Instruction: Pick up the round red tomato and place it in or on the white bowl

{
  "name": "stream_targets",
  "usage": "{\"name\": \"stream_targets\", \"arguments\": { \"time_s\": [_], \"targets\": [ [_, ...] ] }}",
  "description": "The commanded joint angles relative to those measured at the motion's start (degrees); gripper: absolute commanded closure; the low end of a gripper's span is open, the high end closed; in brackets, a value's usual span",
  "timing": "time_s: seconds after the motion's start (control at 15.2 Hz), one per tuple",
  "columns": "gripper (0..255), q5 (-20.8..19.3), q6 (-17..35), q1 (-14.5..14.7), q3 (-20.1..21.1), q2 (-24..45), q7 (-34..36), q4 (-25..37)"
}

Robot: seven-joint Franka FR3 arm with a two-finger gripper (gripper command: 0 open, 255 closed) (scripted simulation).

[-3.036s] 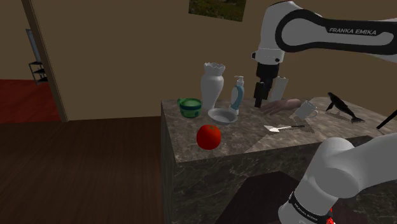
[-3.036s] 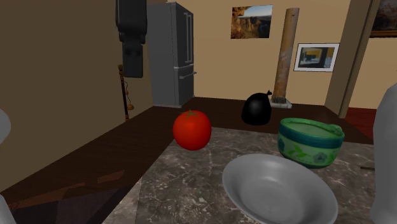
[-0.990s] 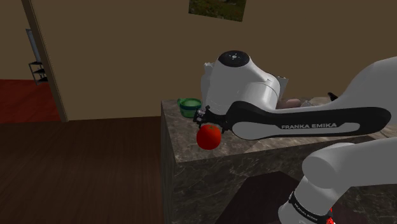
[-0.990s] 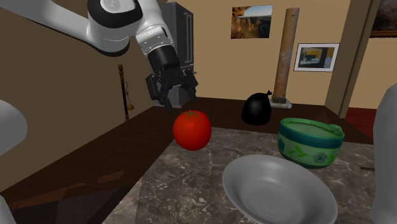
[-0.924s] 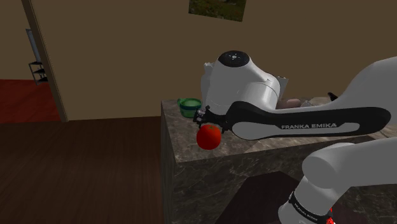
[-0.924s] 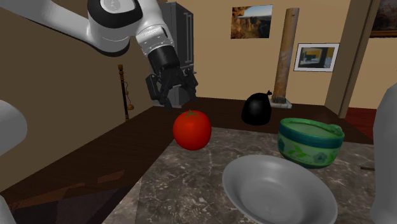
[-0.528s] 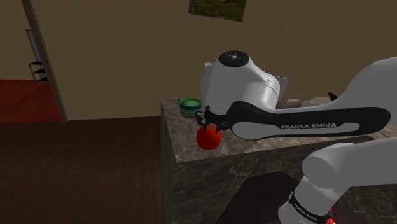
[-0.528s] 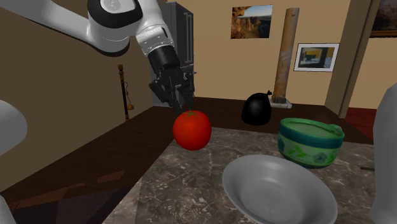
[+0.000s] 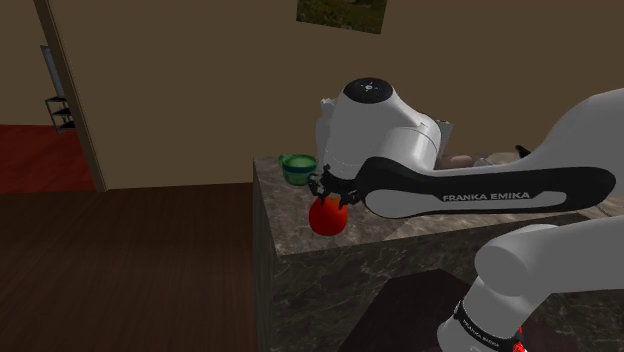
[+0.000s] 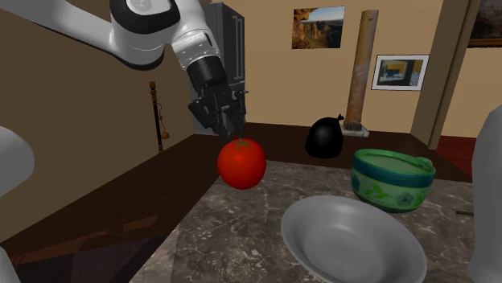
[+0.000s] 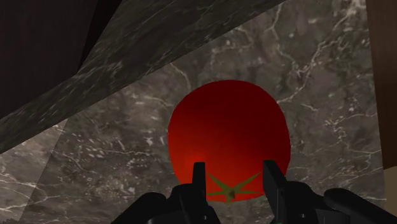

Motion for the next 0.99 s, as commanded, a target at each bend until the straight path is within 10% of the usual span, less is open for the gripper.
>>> {"name": "stream_targets", "arguments": {
  "time_s": [0.0,0.92],
  "targets": [
    [255,-0.12,-1.1,0.07,-0.53,-0.22,-0.34,0.86],
    [255,-1.64,-10.97,-0.13,-5.16,-1.25,-3.63,9.83]
  ]
}}
